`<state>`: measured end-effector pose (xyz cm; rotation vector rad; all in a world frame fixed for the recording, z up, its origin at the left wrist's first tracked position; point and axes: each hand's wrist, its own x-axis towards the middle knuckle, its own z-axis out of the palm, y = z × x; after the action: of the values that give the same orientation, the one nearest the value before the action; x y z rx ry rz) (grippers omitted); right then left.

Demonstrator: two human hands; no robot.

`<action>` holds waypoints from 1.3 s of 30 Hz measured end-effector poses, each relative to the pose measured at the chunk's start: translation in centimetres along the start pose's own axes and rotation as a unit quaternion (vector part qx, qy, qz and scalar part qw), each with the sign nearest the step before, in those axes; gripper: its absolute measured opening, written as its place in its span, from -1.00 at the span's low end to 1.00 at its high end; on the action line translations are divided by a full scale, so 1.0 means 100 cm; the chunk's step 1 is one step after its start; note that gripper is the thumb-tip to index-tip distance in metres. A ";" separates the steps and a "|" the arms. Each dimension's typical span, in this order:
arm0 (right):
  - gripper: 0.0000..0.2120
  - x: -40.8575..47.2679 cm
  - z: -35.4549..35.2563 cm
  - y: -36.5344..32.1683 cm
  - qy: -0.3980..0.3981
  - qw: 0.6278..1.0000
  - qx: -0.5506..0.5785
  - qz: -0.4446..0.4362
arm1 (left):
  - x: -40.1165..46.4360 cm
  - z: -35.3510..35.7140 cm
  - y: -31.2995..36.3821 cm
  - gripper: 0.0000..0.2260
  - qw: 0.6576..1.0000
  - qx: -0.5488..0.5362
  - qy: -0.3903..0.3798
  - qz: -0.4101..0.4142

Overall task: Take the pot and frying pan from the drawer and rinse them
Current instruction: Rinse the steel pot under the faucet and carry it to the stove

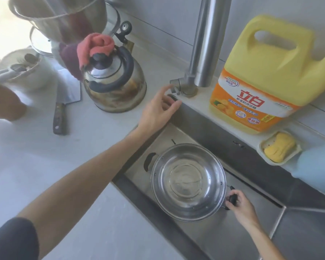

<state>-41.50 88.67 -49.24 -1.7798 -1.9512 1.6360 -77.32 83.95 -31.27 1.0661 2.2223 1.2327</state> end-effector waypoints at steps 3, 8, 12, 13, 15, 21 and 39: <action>-0.62 0.001 0.000 0.002 0.000 1.000 -0.015 -0.005 | 0.023 0.001 0.018 -0.74 0.996 0.091 -0.006 -0.002; -0.62 -0.001 -0.002 0.002 -0.008 1.000 -0.016 -0.013 | 0.041 0.012 0.008 -0.83 0.989 0.145 0.031 -0.011; -0.73 0.000 -0.003 0.003 -0.013 1.000 -0.001 -0.011 | 0.041 0.017 0.001 -0.85 0.992 0.105 0.060 -0.017; -0.73 0.000 -0.002 0.003 -0.011 1.000 0.001 -0.013 | 0.041 0.019 0.000 -0.86 0.993 0.096 0.064 -0.021; -0.72 0.000 -0.001 0.006 -0.012 1.000 0.005 -0.017 | 0.041 0.023 -0.002 -0.86 0.993 0.078 0.079 -0.030; -0.73 0.001 -0.002 0.014 -0.017 1.000 0.010 -0.019 | 0.029 0.014 -0.013 -0.78 0.992 0.092 0.081 -0.021; -0.68 0.018 -0.006 0.036 -0.078 0.996 0.019 0.025 | -0.082 0.027 -0.122 -0.78 0.941 0.172 -0.250 -0.151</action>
<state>-39.20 89.67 -52.46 -1.7510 -1.9356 1.8678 -75.60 75.12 -43.22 0.9727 2.1179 0.3917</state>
